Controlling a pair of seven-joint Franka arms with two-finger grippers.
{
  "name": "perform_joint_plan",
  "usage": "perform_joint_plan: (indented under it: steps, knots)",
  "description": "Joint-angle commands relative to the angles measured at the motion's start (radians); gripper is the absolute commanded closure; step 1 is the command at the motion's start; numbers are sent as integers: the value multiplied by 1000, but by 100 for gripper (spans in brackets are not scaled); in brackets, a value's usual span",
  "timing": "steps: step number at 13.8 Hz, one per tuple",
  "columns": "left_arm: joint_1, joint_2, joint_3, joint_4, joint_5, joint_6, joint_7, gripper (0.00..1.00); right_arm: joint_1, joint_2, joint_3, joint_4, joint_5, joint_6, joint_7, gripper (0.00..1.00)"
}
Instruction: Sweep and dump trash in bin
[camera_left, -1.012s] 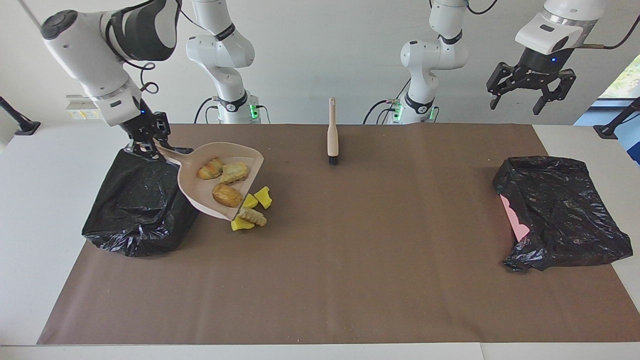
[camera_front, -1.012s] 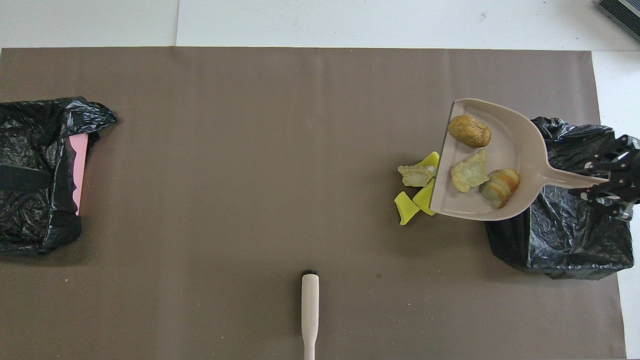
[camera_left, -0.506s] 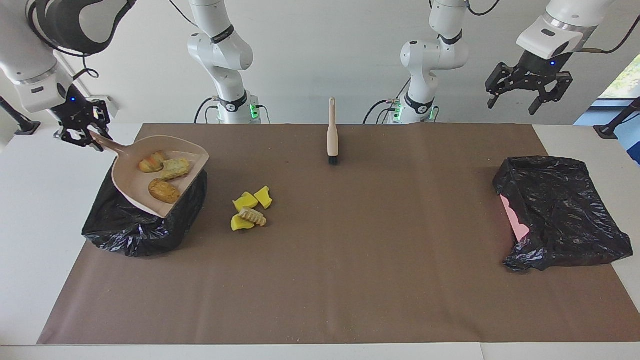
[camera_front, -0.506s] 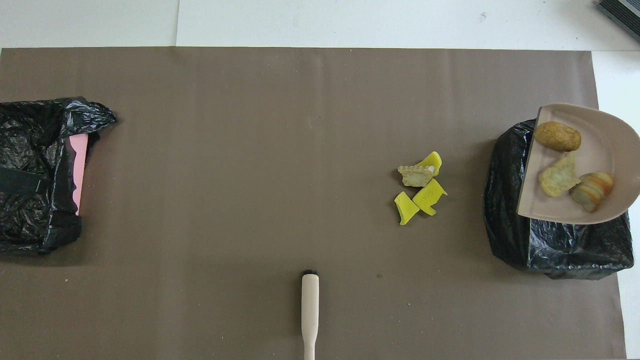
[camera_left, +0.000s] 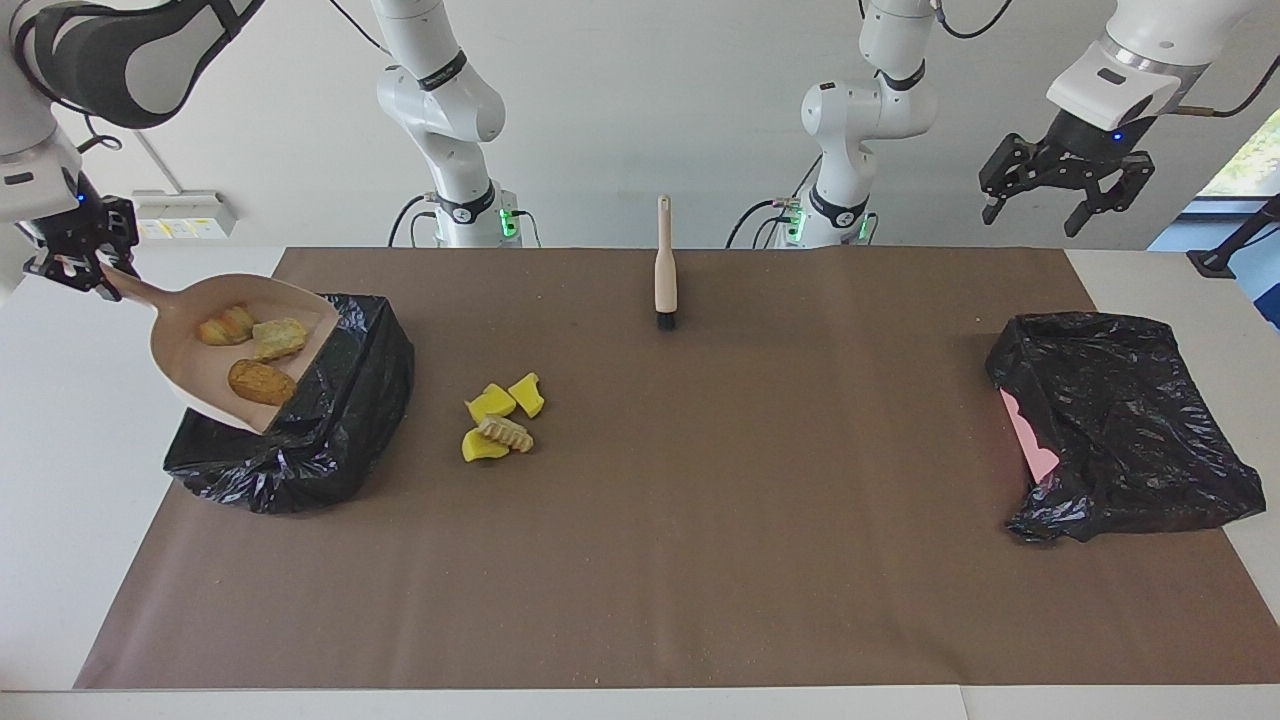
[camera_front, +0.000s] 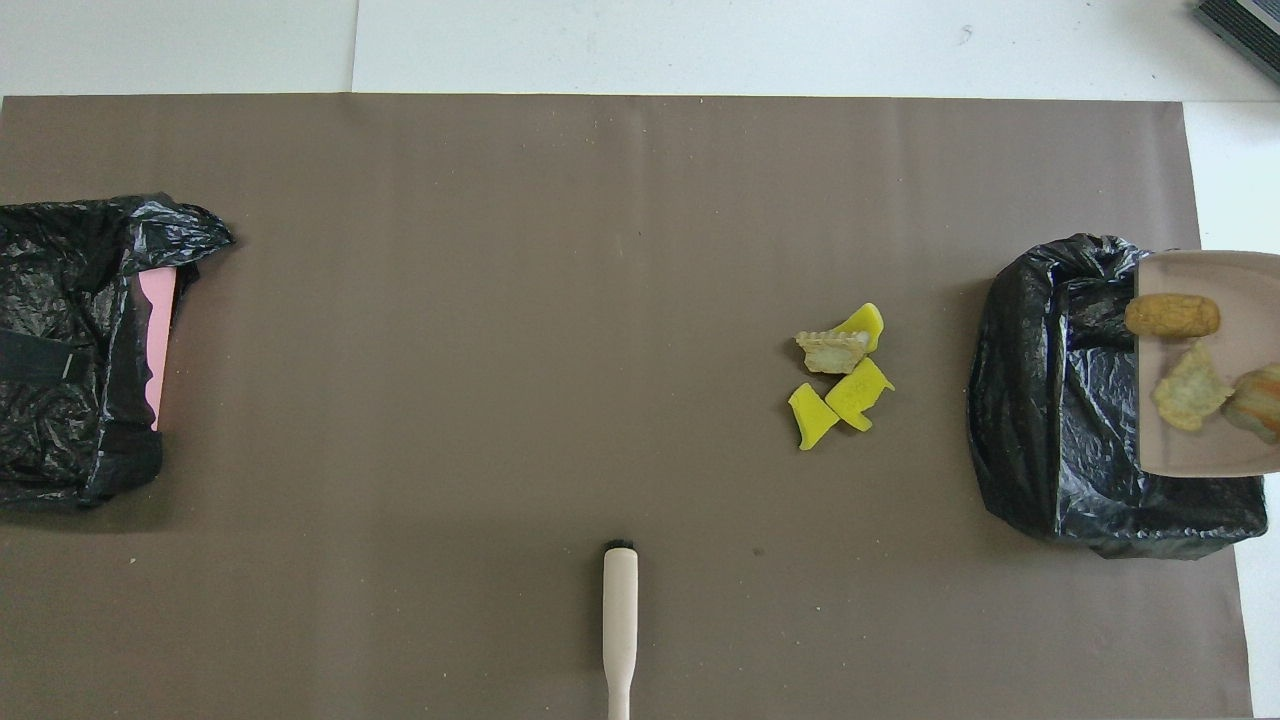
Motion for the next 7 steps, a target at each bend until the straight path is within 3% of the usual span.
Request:
perform_joint_plan:
  steps: [1, 4, 7]
  knots:
    - [17, -14, -6, -6, -8, -21, -5, 0, 15, -31, 20, -81, -120, 72, -71, 100]
    - [16, -14, -8, -6, -8, -21, -51, 0, 58, -63, 21, -165, -193, 162, -106, 100]
    - [14, -14, -8, -6, -10, -19, -50, 0, 94, -59, 24, -161, -289, 179, -107, 100]
